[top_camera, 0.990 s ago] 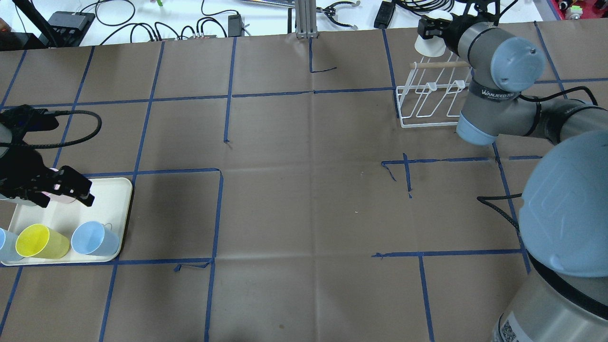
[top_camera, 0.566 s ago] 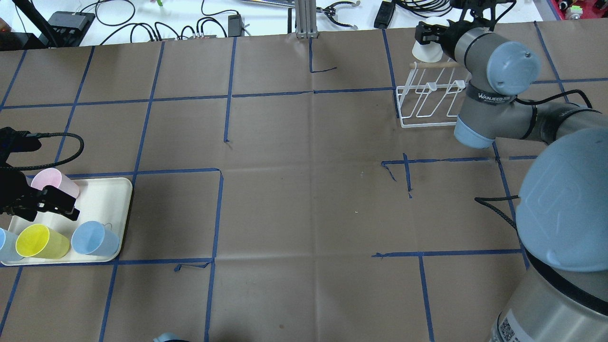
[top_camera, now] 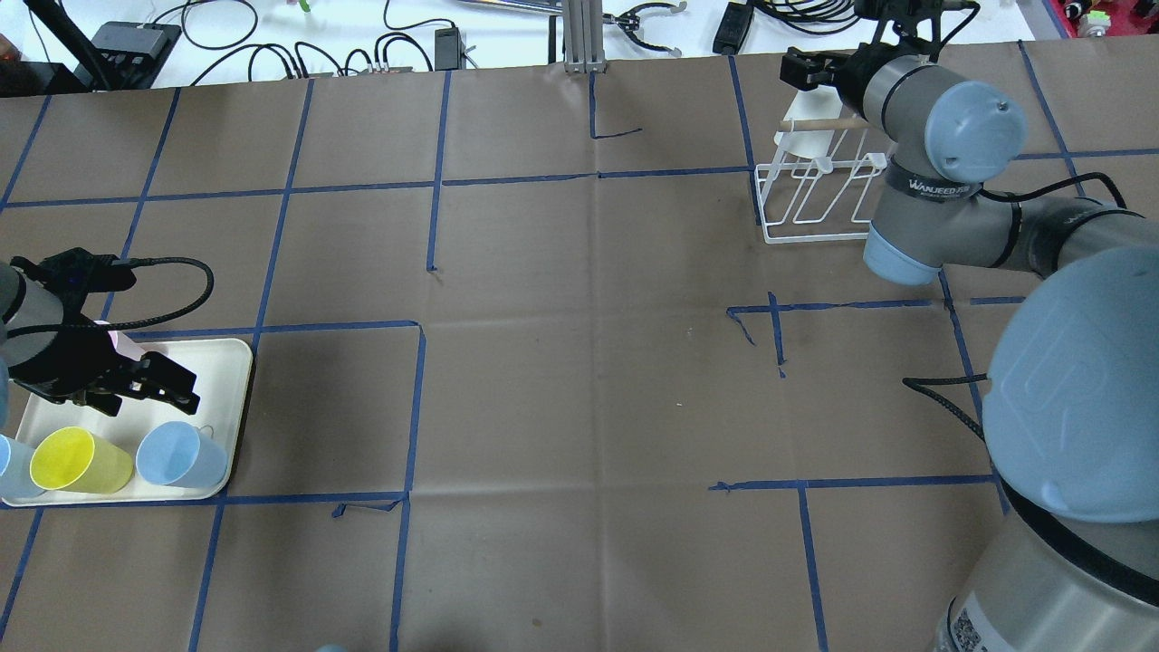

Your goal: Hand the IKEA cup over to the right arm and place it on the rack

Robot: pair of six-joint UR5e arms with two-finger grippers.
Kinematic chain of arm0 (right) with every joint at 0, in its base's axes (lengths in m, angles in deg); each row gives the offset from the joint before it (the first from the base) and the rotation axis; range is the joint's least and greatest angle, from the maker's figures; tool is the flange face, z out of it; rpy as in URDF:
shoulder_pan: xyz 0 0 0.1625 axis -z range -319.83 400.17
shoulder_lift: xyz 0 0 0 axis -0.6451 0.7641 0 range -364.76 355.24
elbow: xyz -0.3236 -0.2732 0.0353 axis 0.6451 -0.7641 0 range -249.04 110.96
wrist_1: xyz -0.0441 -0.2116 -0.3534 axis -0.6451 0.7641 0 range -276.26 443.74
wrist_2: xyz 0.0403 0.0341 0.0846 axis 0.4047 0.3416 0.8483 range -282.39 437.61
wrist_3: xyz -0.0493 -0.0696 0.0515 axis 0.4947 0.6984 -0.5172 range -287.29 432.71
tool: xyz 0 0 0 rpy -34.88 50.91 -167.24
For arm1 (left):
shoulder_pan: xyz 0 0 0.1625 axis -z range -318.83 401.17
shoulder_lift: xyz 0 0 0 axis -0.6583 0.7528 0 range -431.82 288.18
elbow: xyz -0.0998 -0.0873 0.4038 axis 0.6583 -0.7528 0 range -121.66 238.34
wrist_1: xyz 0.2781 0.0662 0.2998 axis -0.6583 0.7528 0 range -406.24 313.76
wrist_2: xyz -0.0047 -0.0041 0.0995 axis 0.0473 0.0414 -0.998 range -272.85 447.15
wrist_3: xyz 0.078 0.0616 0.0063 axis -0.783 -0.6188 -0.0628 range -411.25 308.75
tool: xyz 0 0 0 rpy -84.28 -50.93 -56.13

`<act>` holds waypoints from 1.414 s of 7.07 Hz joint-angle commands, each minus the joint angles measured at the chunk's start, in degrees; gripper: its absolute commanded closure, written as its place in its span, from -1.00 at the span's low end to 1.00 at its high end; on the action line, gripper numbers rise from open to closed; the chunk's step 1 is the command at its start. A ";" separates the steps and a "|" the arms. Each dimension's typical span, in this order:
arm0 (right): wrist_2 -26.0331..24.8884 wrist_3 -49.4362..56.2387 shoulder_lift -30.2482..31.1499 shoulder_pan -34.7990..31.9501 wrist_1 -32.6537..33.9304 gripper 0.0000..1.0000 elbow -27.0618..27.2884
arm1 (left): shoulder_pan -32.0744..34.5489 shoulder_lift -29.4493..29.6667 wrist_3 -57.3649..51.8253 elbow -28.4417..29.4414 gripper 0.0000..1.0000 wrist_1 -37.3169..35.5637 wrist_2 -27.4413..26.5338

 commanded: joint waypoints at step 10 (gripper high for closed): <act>0.02 -34.31 24.80 -5.54 -2.79 -0.99 15.35 | -0.21 1.76 -0.02 -9.96 1.00 -10.97 -4.07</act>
